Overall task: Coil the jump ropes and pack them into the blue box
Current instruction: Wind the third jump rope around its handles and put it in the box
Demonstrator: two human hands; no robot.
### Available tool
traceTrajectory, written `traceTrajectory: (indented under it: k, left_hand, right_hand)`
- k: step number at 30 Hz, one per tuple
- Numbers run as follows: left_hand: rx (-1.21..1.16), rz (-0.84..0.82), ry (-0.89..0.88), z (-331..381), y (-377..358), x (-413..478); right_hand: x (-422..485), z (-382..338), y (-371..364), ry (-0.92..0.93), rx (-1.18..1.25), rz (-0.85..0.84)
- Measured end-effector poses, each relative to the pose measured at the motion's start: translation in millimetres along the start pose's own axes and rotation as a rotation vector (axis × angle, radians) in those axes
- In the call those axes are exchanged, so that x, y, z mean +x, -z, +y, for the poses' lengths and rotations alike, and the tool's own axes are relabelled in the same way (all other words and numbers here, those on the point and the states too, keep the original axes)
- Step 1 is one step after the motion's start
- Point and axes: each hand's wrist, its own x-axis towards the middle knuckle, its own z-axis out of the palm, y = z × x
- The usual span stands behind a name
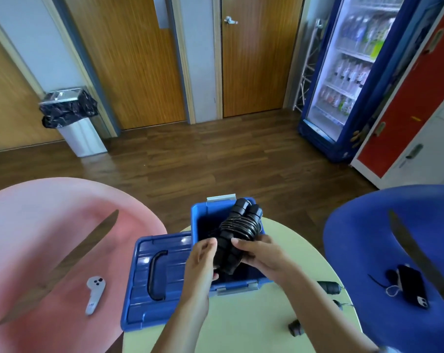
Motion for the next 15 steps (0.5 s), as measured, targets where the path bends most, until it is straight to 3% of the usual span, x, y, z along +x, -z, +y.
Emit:
traceTrajectory:
  k: [6, 10, 15]
  left_hand:
    - [0.445, 0.142, -0.164, -15, 45, 42]
    - [0.658, 0.038, -0.134, -27, 52, 59]
    - [0.67, -0.057, -0.104, -42, 57, 70]
  right_hand:
    - [57, 11, 19, -0.109, -0.28, 0.086]
    - [80, 36, 9, -0.22, -0.431, 0.091]
    - [109, 61, -7, -0.214, -0.464, 0.166]
